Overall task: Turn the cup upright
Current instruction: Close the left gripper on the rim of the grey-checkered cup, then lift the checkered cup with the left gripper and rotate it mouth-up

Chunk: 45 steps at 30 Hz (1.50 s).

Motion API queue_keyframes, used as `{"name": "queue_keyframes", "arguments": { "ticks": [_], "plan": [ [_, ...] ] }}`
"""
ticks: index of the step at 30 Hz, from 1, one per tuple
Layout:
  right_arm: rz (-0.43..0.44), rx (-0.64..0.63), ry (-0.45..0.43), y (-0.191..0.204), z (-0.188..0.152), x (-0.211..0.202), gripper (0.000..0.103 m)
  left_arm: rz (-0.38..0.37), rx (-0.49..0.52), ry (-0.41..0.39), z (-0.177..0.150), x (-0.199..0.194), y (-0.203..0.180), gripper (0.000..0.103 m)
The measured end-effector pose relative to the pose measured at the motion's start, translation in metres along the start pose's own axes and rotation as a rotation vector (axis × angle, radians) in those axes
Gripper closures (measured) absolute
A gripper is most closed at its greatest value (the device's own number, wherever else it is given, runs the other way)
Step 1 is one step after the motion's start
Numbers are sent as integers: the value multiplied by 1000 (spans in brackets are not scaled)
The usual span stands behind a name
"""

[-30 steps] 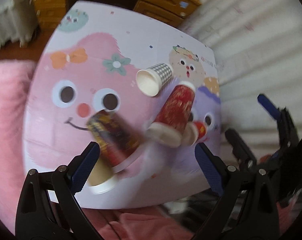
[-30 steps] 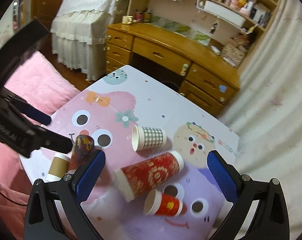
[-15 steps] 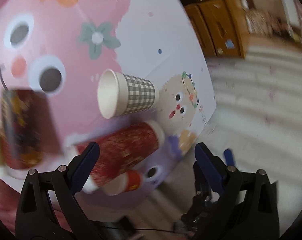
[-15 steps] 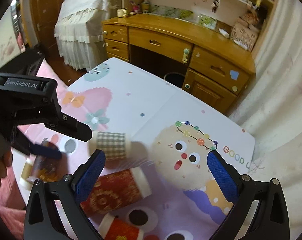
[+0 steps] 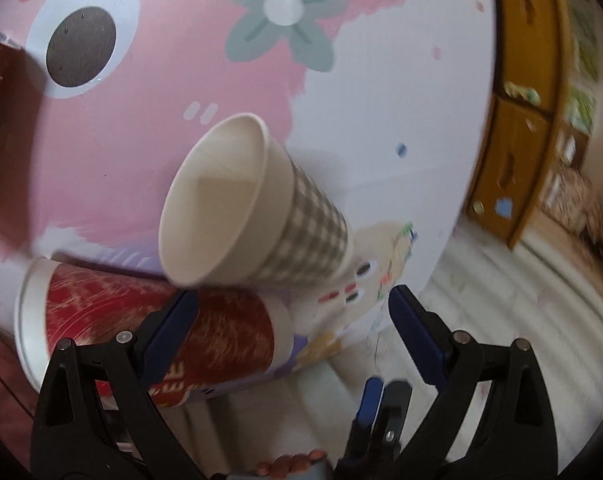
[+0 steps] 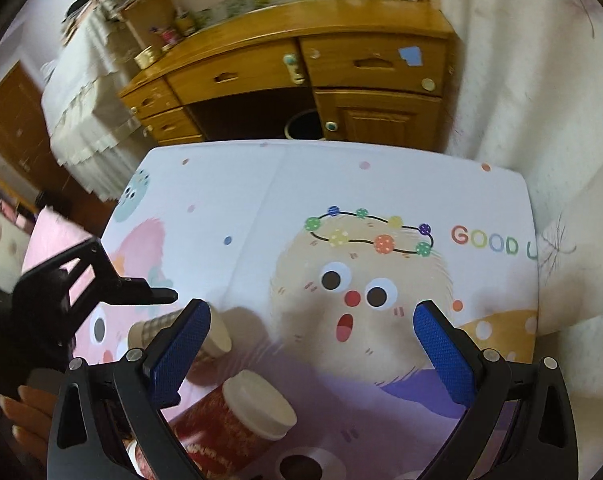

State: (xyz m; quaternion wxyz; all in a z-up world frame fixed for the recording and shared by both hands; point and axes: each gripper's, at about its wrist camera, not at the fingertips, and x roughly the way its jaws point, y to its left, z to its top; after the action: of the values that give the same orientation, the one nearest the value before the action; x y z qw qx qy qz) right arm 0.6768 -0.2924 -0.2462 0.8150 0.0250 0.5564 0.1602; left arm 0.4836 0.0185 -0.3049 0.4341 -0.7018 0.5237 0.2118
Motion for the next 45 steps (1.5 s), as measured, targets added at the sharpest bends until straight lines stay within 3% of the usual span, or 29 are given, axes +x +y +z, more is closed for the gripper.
{"name": "queue_keyframes", "arguments": {
  "ticks": [4, 9, 17, 23, 32, 37, 40, 45],
  "plan": [
    [-13, 12, 18, -9, 3, 11, 0, -3, -56, -10, 9, 17, -5, 11],
    [-50, -9, 23, -7, -1, 16, 0, 55, -46, 1, 17, 34, -17, 40],
    [-70, 18, 14, 10, -15, 0, 0, 57, -54, 27, 18, 39, -24, 45],
    [-81, 31, -22, 19, -20, -29, 0, 61, 53, 80, 5, 11, -41, 45],
    [-62, 104, -108, 41, -50, -108, 0, 60, 471, 228, -53, -46, -79, 45],
    [-64, 158, -151, 59, -93, -163, 0, 192, 730, 328, -91, -71, -64, 45],
    [-78, 204, -172, 69, -131, -196, 0, 295, 886, 339, -113, -80, -42, 45],
    [-88, 326, -191, 89, -205, -241, 0, 480, 1171, 340, -142, -102, 36, 45]
  ]
}}
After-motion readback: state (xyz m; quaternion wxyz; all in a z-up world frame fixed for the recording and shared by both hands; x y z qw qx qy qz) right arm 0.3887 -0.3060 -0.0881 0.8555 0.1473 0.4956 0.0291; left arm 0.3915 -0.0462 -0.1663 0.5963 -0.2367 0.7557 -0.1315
